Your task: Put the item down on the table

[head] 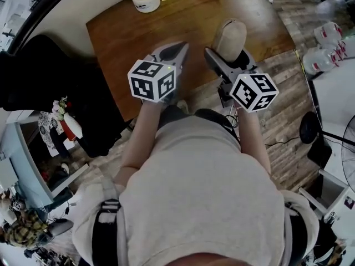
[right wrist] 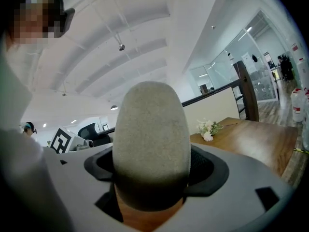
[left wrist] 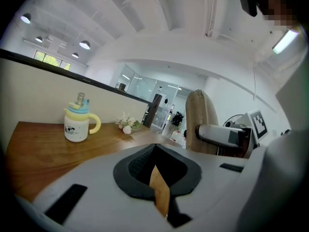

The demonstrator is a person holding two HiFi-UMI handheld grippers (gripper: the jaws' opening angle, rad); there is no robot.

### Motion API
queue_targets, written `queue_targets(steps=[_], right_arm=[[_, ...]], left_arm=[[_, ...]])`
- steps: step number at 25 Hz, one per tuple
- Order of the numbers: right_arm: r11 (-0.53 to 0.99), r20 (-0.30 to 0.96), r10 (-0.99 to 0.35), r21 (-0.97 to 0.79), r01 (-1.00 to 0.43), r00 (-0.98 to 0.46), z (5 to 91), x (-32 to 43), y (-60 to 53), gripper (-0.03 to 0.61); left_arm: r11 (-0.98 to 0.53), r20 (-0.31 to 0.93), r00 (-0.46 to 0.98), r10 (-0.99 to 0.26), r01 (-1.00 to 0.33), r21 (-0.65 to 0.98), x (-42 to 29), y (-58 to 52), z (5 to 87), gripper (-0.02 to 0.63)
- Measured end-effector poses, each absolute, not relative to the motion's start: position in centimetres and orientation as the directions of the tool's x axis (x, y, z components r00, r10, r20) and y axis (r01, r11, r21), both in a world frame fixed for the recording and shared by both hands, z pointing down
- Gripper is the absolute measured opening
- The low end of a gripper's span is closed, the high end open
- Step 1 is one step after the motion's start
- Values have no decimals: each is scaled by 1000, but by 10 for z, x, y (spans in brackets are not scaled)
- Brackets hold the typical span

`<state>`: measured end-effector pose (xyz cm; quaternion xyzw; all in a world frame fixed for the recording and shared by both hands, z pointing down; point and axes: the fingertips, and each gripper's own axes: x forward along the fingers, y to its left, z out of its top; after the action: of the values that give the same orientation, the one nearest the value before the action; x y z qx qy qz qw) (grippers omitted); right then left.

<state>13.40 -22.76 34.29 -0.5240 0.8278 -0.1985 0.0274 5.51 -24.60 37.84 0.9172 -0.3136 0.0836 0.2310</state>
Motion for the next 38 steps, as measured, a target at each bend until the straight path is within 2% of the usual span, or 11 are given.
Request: queue_targets(steps=[20, 38], right_arm=[[541, 213, -750, -346, -766, -626, 357, 111, -285, 407], [697, 429, -558, -222, -682, -710, 403, 128, -324, 408]], left_arm=[[-545, 351, 656, -668, -752, 371, 23, -271, 394, 14], [-407, 407, 588, -699, -795, 449, 38, -293, 438, 14]])
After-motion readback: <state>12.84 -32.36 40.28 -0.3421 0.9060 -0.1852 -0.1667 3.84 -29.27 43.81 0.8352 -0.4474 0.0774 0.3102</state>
